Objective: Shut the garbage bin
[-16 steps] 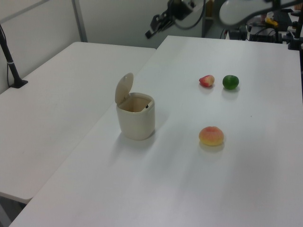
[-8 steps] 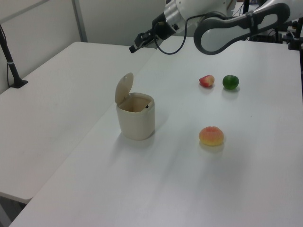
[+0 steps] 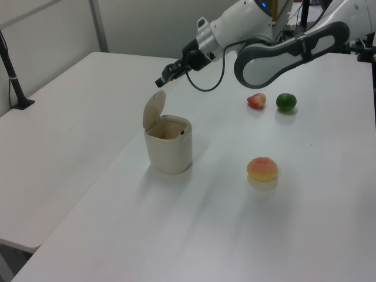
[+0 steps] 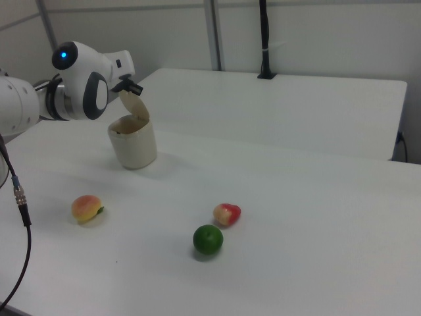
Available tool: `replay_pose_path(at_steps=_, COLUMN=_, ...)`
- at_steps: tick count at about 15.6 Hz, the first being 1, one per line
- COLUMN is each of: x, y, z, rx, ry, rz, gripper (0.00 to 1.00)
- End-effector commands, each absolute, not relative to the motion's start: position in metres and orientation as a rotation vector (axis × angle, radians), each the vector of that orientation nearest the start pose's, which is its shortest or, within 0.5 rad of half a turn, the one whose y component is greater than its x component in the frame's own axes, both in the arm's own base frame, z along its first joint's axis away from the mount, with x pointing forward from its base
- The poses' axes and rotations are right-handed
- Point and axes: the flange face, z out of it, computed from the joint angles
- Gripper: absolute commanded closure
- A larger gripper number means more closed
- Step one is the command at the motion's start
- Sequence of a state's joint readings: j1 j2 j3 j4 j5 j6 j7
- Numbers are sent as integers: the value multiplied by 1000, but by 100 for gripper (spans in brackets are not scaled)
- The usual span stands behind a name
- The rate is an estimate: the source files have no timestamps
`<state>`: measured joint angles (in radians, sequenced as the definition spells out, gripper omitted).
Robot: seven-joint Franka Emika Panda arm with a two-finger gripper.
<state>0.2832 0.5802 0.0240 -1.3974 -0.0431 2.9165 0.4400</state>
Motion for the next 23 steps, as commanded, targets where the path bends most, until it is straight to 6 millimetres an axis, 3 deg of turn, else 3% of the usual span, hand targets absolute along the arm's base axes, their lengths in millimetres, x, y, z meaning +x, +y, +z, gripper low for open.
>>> replay_pose_path(at_steps=1, x=732, y=232, z=480, rx=-2547, ry=130, rz=-1236, gripper=100)
replay_pose_path(at_steps=7, x=726, y=232, z=463, rx=-2585, ry=130, rz=-1186, gripper=100)
replay_pose_path(at_steps=11, x=715, y=241, z=451, rx=-2602, ry=114, rz=-1128, gripper=100)
replay_pose_path(at_steps=16, x=703, y=248, z=455, rx=-2653, ry=103, rz=-1032, gripper=100)
replay_pose_path(at_steps=23, x=689, y=267, z=435, rx=-2676, ry=57, rz=-961, gripper=100)
